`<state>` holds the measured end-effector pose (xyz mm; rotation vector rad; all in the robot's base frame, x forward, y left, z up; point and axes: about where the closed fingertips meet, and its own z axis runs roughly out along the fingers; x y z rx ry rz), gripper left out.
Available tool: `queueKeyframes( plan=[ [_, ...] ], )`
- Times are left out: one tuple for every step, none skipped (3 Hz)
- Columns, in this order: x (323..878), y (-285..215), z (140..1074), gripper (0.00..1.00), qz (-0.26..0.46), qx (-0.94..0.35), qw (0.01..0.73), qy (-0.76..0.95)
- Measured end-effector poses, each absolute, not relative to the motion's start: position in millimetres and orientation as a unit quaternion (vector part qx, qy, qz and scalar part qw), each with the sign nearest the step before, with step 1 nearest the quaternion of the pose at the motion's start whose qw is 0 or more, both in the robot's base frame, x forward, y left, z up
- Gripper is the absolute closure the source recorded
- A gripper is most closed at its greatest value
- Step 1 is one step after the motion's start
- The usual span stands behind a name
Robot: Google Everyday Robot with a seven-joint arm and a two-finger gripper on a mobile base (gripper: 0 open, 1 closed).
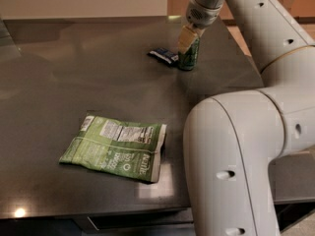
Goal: Move green can near rxbar blueberry
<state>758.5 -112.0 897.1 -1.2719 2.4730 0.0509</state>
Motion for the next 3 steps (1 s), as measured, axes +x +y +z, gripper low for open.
queueKeyframes(
  plan=[
    [762.4, -109.8, 894.2, 0.14, 0.018, -0.450, 0.183, 0.874],
    [766.2, -107.3, 890.9, 0.00, 0.018, -0.450, 0.186, 0.873],
    [766.3, -107.3, 890.9, 0.00, 0.018, -0.450, 0.186, 0.873]
  ],
)
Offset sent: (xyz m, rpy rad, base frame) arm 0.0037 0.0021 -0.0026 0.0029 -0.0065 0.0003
